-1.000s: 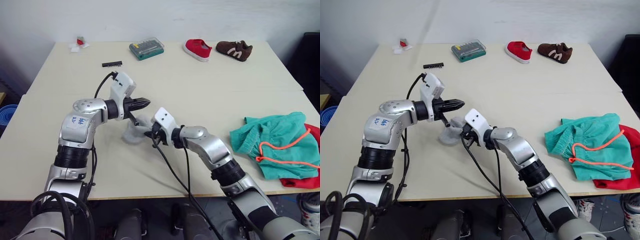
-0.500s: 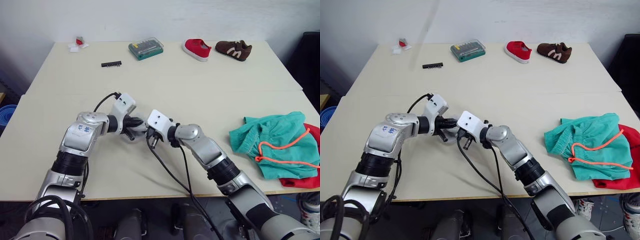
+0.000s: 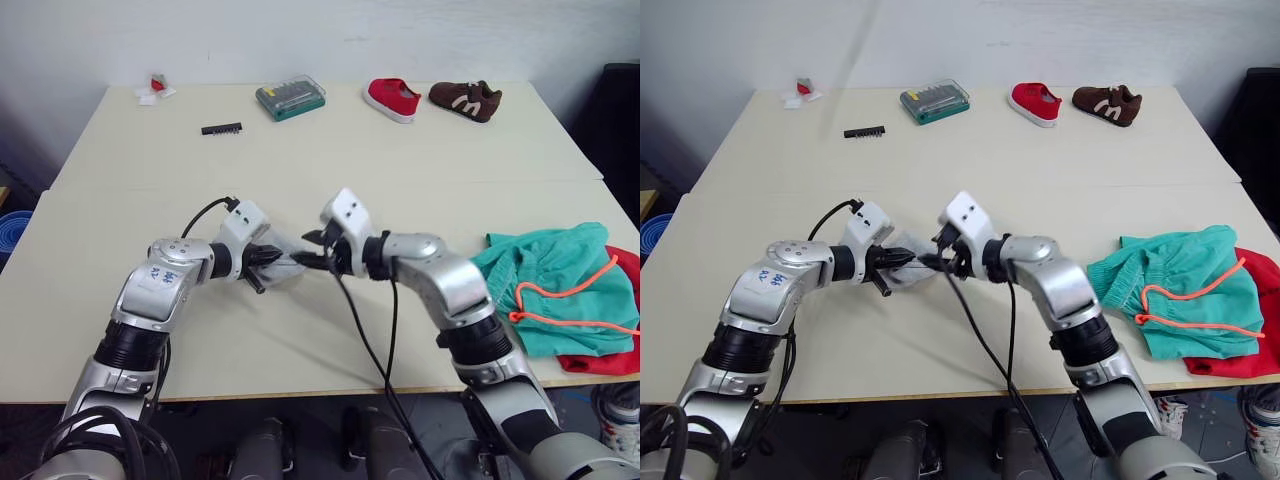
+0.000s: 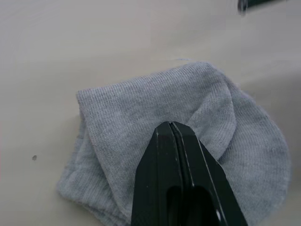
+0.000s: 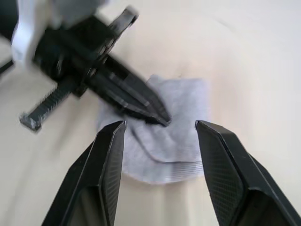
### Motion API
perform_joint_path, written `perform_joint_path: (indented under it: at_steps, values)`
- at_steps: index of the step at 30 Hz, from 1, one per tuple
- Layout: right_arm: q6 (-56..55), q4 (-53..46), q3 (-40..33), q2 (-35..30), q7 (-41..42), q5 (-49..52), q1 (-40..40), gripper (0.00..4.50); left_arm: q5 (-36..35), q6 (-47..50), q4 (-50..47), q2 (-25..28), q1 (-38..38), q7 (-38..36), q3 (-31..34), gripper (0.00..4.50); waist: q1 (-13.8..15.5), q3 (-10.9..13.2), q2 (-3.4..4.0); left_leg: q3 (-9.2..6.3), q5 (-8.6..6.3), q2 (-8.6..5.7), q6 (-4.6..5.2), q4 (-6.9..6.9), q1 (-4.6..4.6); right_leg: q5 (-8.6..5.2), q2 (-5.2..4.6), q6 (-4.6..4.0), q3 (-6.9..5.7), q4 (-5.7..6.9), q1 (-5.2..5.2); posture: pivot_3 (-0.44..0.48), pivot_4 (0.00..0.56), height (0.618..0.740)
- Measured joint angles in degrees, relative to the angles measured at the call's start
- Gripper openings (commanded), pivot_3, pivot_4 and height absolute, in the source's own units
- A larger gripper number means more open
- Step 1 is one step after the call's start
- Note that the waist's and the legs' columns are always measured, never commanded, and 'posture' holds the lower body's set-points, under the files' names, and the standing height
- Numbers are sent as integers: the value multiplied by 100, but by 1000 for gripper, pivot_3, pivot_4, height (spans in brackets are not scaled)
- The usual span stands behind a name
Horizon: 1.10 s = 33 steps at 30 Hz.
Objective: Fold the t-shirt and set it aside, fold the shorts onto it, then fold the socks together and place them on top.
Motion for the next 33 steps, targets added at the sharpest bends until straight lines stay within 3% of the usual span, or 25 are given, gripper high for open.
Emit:
perform_joint_path:
  at_steps: [6, 16, 26, 33]
  values:
    - [-383, 690, 272, 453, -265, -213, -82, 70, 18, -262, -160, 50, 184, -35, -18, 0, -9, 0, 0, 4, 0, 0, -5, -7, 2, -3, 1, -5, 0, 0, -3, 0, 150, 740]
    - [-1378, 1969, 685, 777, -572, -901, -227, 28, -21, -668, -235, 166, 383, -354, -52, 0, -6, 0, 0, 5, -1, -2, -3, -4, 0, -3, 0, -4, 0, -2, -2, 0, 150, 740]
    - [-1409, 2082, 654, 802, -667, -1066, -254, 28, -876, 431, -851, 997, 495, -1049, 469, 0, -15, 0, 0, 0, 2, -1, -9, -3, 3, -3, 0, -5, 1, 0, 2, 0, 150, 740]
    - [-1376, 2225, 602, 929, -707, -1069, -314, 28, -875, 117, -157, 341, -554, -421, 768, 0, -22, -1, 0, 4, 3, -4, -8, -6, 12, 0, -2, -3, 4, 4, 8, 0, 150, 740]
